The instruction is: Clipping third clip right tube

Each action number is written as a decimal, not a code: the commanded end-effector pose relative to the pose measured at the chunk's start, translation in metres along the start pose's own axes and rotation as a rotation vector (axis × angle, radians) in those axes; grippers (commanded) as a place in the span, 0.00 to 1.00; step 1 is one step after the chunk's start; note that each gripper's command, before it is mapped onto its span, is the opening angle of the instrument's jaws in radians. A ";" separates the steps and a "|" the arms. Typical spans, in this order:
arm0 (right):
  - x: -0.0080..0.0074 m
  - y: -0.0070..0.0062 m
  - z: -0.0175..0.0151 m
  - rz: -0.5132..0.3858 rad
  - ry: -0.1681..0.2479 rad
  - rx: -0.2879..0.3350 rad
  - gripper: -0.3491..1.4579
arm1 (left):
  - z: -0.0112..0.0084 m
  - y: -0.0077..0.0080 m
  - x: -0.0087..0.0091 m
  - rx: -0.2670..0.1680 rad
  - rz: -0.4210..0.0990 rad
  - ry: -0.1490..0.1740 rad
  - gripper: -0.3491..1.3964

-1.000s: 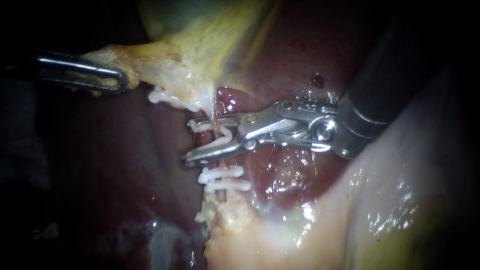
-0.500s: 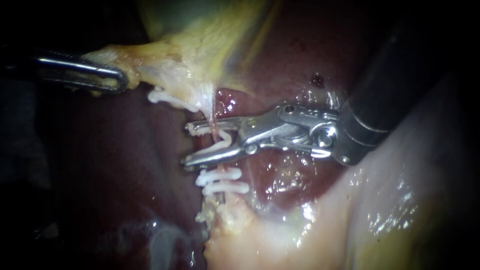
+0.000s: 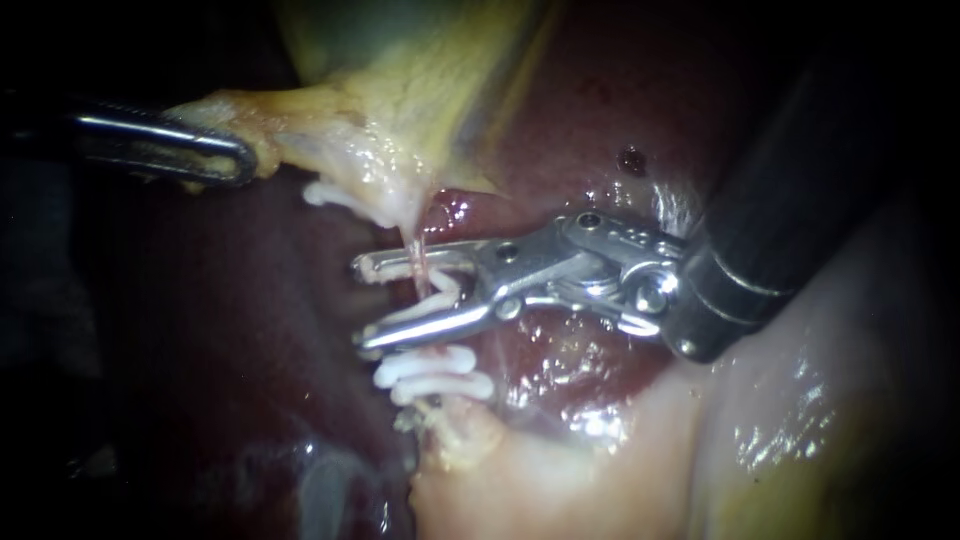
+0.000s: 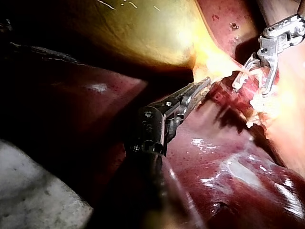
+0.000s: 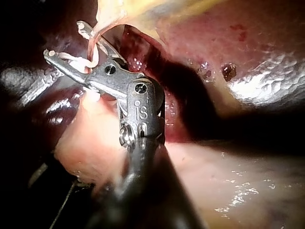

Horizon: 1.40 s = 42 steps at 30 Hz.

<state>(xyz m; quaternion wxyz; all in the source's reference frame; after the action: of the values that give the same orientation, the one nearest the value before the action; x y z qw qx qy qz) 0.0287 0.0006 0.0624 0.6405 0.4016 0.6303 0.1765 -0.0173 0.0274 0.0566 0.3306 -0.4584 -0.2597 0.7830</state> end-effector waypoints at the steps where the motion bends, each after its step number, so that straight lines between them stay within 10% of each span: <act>1: 0.0000 0.0000 0.0000 0.002 0.003 0.002 0.46 | 0.0000 0.0000 0.0000 0.000 0.000 0.000 0.00; 21: -0.0002 0.0016 -0.0009 0.075 0.015 -0.015 0.30 | 0.0000 -0.0002 0.0000 0.000 0.000 0.000 0.00; 30: -0.0007 0.0023 -0.0021 0.146 0.020 -0.027 0.00 | 0.0000 -0.0002 -0.0001 0.000 0.000 0.000 0.00; 42: -0.0037 0.0036 -0.0018 0.192 -0.036 -0.045 0.00 | 0.0000 -0.0002 -0.0001 0.000 0.000 0.000 0.00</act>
<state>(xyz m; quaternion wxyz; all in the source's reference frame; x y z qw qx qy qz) 0.0275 0.0007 0.0678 0.6408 0.4497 0.5724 0.2439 -0.0172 0.0275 0.0568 0.3305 -0.4584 -0.2598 0.7830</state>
